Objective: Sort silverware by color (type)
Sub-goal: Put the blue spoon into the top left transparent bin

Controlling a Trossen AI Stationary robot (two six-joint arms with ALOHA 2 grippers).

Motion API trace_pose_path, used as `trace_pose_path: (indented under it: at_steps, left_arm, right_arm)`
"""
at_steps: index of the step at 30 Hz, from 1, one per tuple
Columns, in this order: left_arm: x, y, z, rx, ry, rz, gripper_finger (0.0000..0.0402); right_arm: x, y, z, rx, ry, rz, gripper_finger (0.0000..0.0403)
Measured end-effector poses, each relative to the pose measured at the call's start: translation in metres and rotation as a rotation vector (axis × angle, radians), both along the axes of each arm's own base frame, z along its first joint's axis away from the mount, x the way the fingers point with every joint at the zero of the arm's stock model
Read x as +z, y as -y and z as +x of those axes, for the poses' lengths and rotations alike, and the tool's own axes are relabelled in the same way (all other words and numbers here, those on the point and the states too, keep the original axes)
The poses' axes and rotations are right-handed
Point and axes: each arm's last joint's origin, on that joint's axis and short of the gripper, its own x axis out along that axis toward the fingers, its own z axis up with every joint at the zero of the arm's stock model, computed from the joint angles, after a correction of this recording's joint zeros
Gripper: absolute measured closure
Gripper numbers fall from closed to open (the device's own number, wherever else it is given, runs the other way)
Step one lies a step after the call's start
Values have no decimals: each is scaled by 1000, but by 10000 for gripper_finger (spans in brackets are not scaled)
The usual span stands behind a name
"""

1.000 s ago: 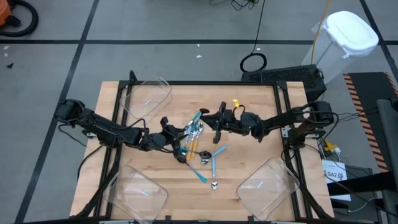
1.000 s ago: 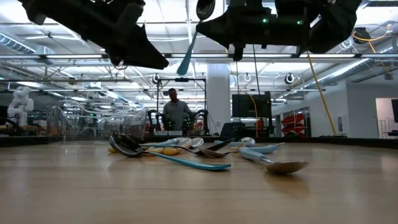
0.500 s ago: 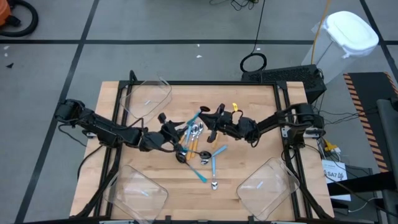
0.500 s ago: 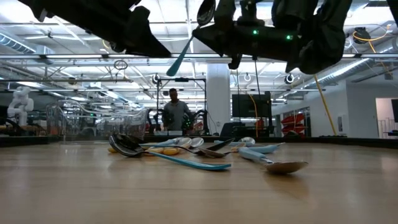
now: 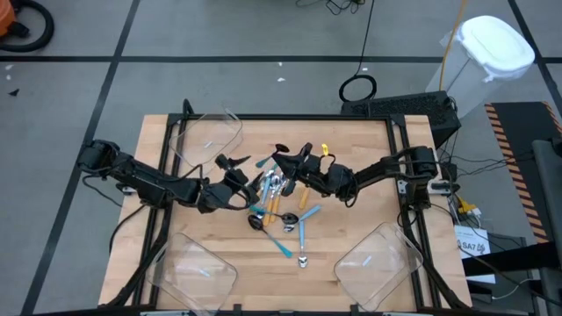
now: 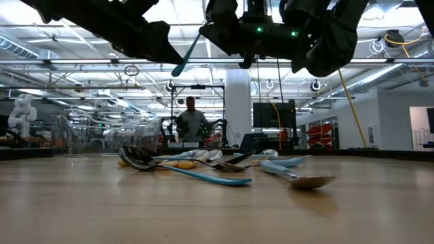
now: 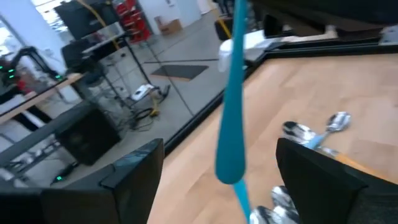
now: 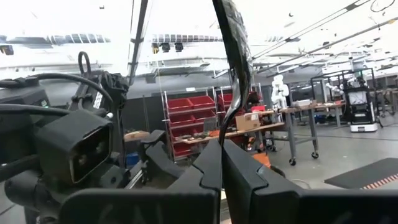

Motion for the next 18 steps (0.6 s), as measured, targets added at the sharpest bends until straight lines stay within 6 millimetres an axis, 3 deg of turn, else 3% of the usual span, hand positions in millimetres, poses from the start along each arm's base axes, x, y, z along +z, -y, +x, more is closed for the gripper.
trace_pose_path:
  at_steps: [11, 18]
  left_arm:
    - [-21, -8, 9, 94, -77, 45, 126]
    - [-19, -8, 10, 141, -51, 61, 147]
  right_arm:
    - [4, 0, 9, -2, -22, -15, 403]
    - [3, 0, 10, -4, -40, -18, 403]
